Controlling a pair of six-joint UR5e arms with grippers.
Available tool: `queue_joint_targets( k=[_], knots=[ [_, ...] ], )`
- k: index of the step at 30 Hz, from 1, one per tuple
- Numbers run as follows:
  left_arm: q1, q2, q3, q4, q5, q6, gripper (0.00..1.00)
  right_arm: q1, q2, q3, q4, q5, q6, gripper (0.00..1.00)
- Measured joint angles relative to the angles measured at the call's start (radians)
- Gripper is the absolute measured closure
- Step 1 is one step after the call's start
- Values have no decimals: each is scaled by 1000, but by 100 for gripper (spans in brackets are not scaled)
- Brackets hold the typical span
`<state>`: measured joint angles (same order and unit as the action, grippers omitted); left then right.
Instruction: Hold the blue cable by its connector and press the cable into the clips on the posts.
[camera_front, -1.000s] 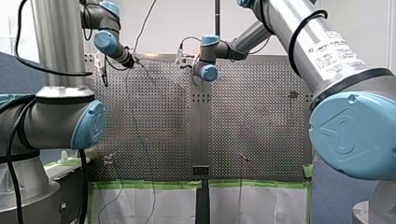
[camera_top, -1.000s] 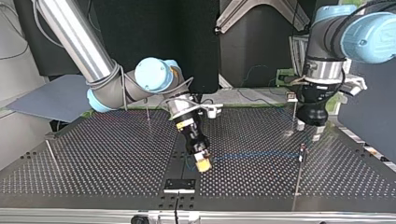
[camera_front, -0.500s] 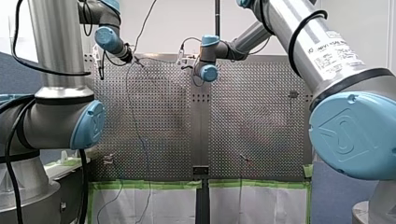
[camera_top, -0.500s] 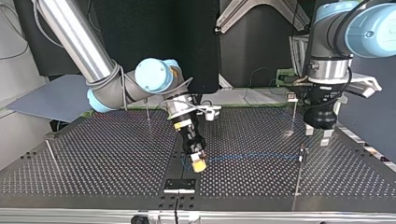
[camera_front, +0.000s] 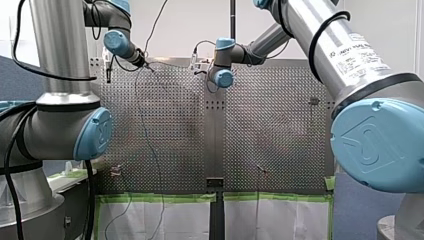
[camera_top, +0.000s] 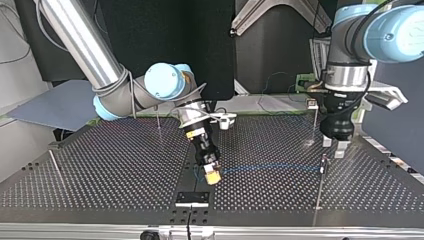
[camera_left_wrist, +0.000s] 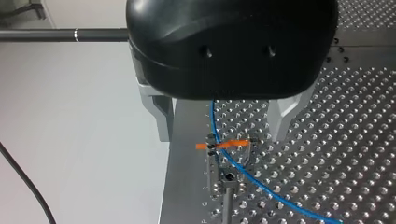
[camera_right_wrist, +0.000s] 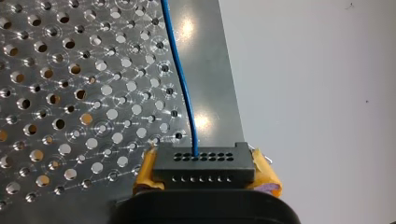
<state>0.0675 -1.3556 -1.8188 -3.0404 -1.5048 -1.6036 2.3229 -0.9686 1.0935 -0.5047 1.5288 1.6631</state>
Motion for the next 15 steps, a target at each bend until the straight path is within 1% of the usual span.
queue_joint_targets(
  k=[6,15],
  knots=[
    [-5,-13,1,-1,-2,40,0,0,1,0,2,-1,0,100],
    [-12,-6,1,-3,-4,47,0,0,1,1,4,-1,0,100]
  ],
)
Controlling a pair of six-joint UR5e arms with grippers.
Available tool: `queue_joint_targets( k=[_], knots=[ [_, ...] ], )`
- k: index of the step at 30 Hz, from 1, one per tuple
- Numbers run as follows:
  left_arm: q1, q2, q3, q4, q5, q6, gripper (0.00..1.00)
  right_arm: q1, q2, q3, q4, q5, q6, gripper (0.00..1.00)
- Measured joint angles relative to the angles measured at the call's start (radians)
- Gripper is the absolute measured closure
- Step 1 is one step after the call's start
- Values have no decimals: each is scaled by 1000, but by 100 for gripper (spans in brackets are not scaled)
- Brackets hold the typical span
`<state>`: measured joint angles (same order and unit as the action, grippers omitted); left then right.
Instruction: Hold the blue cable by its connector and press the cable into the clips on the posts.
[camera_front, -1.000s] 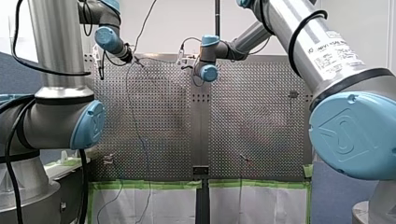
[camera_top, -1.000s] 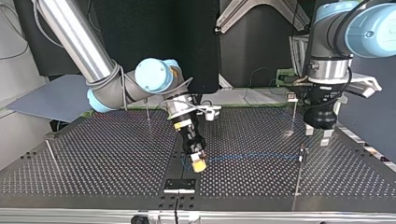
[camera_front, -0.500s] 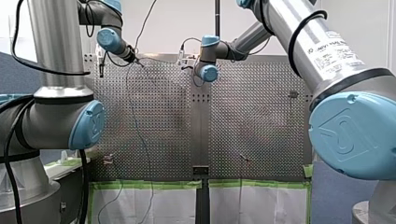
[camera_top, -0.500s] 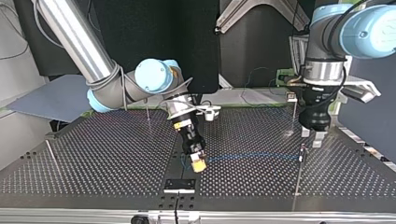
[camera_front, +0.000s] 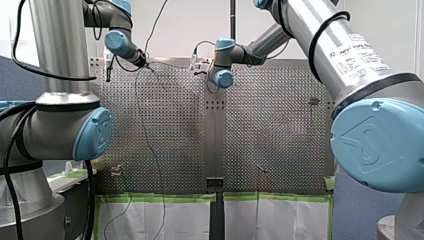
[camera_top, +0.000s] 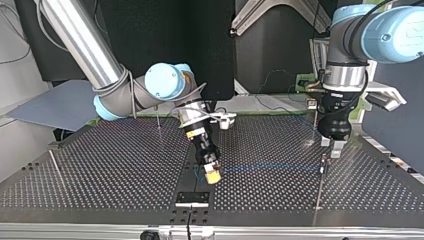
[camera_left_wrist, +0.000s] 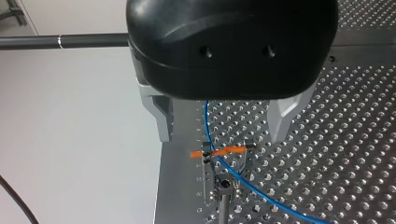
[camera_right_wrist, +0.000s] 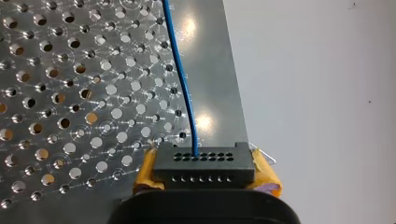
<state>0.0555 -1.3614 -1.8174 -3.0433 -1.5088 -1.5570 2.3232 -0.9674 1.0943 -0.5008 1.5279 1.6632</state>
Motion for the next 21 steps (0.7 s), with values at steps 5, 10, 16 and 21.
queue_joint_targets(
  k=[5,10,16,21],
  knots=[
    [-4,0,0,-1,-8,0,0,0,1,0,0,0,0,100],
    [-8,0,0,-2,-18,0,0,0,1,-1,1,0,0,100],
    [-9,0,0,-2,-20,-1,0,0,3,0,2,0,0,100],
    [-10,0,0,-2,-24,-2,0,0,3,0,2,0,0,100]
  ],
)
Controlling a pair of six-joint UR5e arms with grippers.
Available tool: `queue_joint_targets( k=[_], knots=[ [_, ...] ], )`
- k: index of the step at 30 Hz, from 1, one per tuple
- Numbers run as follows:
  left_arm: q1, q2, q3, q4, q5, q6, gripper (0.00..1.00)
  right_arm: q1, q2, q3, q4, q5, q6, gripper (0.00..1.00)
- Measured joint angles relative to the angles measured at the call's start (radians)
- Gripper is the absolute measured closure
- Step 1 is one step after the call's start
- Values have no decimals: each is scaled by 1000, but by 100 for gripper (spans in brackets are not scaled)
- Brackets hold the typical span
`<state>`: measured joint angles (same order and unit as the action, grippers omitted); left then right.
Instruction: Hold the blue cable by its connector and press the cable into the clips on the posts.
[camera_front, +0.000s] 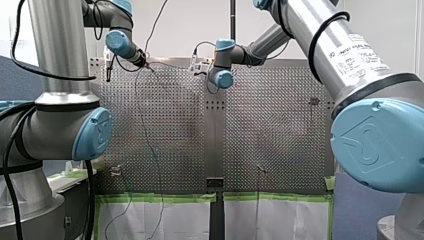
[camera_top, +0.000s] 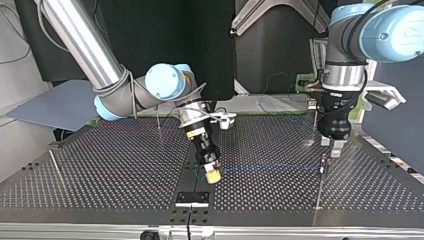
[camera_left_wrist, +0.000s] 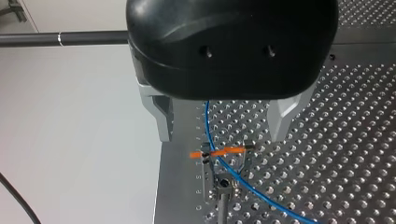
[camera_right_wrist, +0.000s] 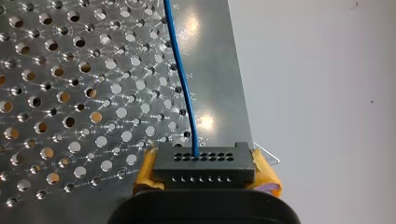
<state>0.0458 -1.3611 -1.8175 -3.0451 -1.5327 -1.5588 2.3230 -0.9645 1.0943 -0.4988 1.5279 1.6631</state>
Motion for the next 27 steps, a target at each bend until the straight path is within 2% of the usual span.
queue_joint_targets(
  k=[10,23,27],
  knots=[
    [-2,0,-1,1,-5,-6,0,0,1,0,0,0,0,100],
    [-30,-21,20,3,83,-12,0,-1,2,0,1,0,0,100],
    [-48,-40,45,2,76,-14,0,-1,2,-1,0,-1,2,100]
  ],
)
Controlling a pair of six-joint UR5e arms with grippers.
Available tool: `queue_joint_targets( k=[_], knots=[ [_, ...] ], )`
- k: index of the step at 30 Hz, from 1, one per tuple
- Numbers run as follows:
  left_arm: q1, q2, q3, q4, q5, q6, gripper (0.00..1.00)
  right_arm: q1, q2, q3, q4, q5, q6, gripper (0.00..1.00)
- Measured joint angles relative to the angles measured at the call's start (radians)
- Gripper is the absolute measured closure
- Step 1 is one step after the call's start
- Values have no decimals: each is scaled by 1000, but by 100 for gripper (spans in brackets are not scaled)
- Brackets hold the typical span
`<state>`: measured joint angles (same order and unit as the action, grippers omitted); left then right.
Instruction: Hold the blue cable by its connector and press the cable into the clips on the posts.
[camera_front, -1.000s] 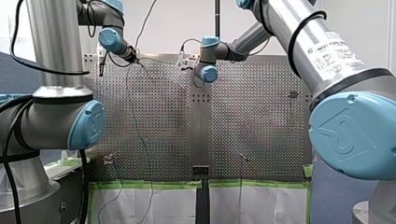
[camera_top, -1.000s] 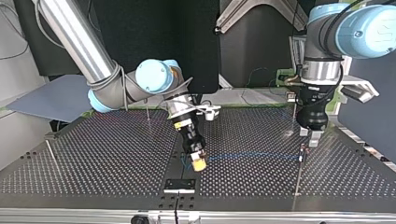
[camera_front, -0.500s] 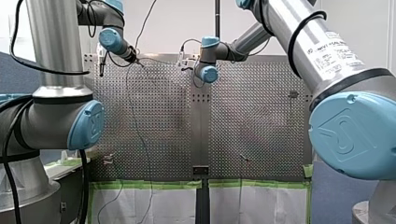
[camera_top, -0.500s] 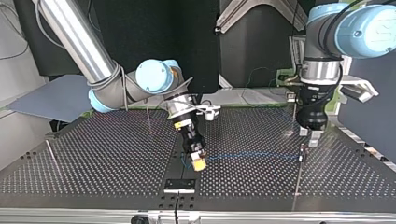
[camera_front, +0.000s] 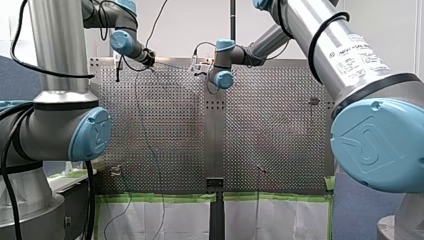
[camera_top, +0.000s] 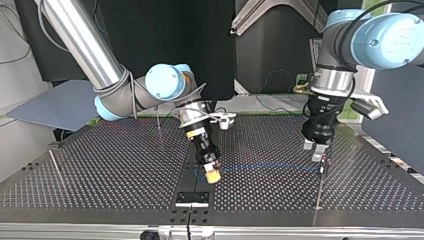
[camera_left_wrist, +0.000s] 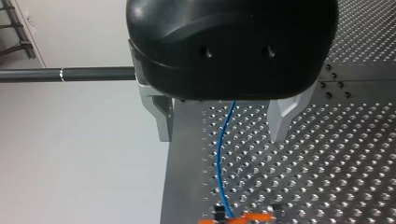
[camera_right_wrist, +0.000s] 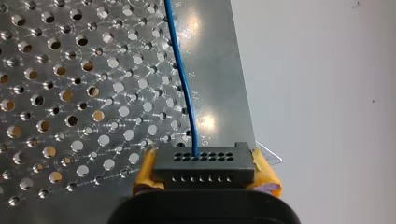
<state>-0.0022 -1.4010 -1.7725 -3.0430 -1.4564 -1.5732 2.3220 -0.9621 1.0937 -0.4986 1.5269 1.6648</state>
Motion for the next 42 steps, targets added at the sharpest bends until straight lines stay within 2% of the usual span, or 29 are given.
queue_joint_targets(
  k=[10,19,26,42],
  knots=[
    [-47,-54,48,1,-67,6,0,0,1,1,0,-3,3,100],
    [-91,-121,83,56,-131,-2,0,0,2,1,1,-4,3,100],
    [-117,-165,125,70,-185,-5,0,0,3,0,1,-4,2,100],
    [-136,-224,195,70,-230,-14,0,0,4,0,1,-4,1,100]
  ],
)
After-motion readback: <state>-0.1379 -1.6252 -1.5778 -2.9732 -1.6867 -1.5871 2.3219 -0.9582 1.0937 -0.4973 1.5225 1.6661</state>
